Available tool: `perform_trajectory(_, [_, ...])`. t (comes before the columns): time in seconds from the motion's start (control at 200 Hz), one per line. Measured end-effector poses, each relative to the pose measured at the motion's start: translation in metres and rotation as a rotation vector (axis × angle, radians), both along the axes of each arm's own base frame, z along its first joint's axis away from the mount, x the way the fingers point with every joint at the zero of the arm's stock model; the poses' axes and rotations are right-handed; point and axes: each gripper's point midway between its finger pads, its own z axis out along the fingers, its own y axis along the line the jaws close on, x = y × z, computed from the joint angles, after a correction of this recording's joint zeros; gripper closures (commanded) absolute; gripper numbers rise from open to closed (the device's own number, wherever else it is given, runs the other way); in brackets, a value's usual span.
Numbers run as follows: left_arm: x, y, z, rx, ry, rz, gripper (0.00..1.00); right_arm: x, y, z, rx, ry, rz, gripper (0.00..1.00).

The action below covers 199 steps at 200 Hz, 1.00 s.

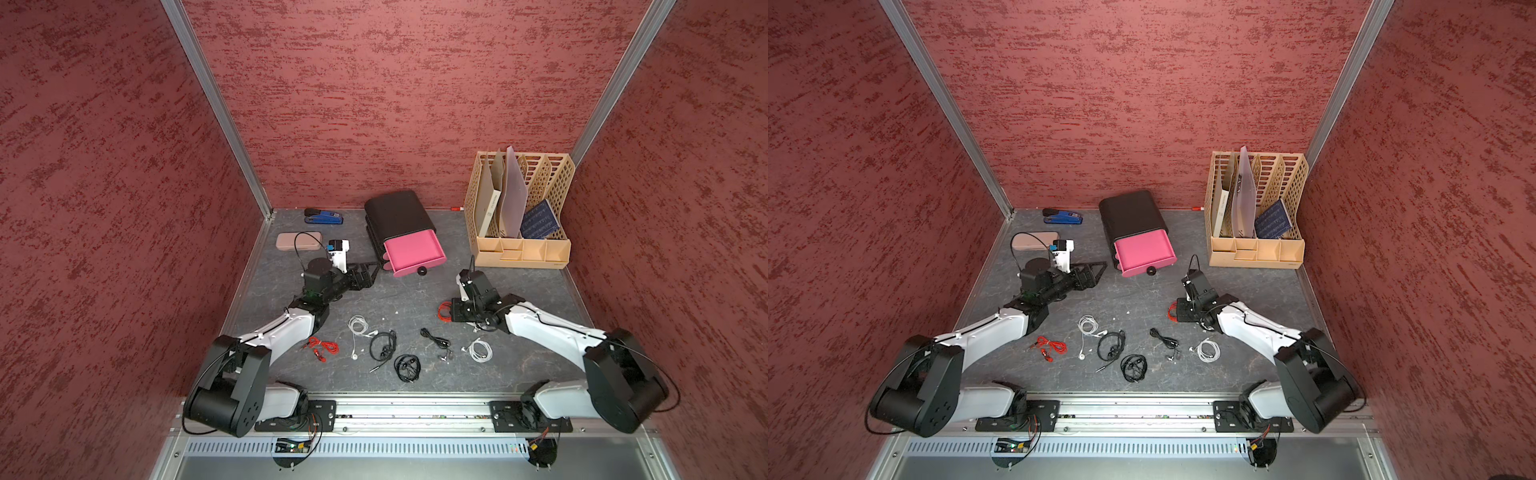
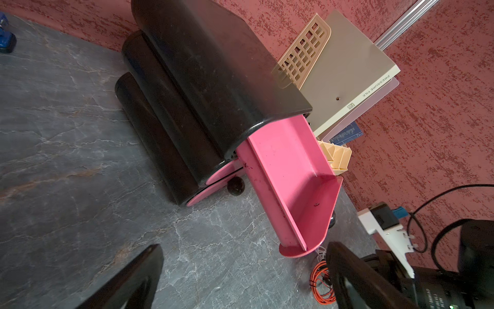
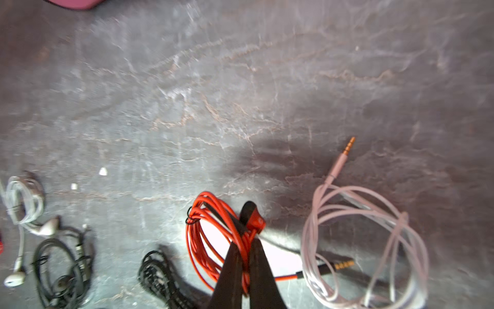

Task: Place the wired earphones into the drawer by color
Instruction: Pick up the wired earphones from the center of the board, then place the wired earphones in the drawer.

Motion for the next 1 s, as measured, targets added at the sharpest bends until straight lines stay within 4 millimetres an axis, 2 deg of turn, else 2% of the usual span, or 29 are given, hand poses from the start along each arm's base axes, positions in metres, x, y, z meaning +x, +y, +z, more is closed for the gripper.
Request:
perform_trajectory(0.291, [0.0,0.001,0.005,-0.001,-0.013,0.008,0.0,-0.004,-0.002,0.06,0.05,-0.122,0.019,0.94])
perform_trajectory(0.466, [-0.001,0.002,0.006,-0.003,-0.018,0.008,0.0,0.0,0.0,0.105,0.097,-0.222,0.03,0.94])
perform_trajectory(0.621, [-0.001,0.002,0.006,-0.003,-0.018,0.008,0.0,0.005,0.005,0.135,0.129,-0.283,0.047,0.93])
perform_trajectory(0.827, [-0.001,0.002,0.006,-0.002,-0.018,0.008,0.0,0.017,0.02,0.168,0.172,-0.345,0.096,0.93])
perform_trajectory(0.997, [-0.001,0.002,0.006,-0.001,-0.018,0.008,0.0,0.042,0.046,0.188,0.206,-0.4,0.171,0.93])
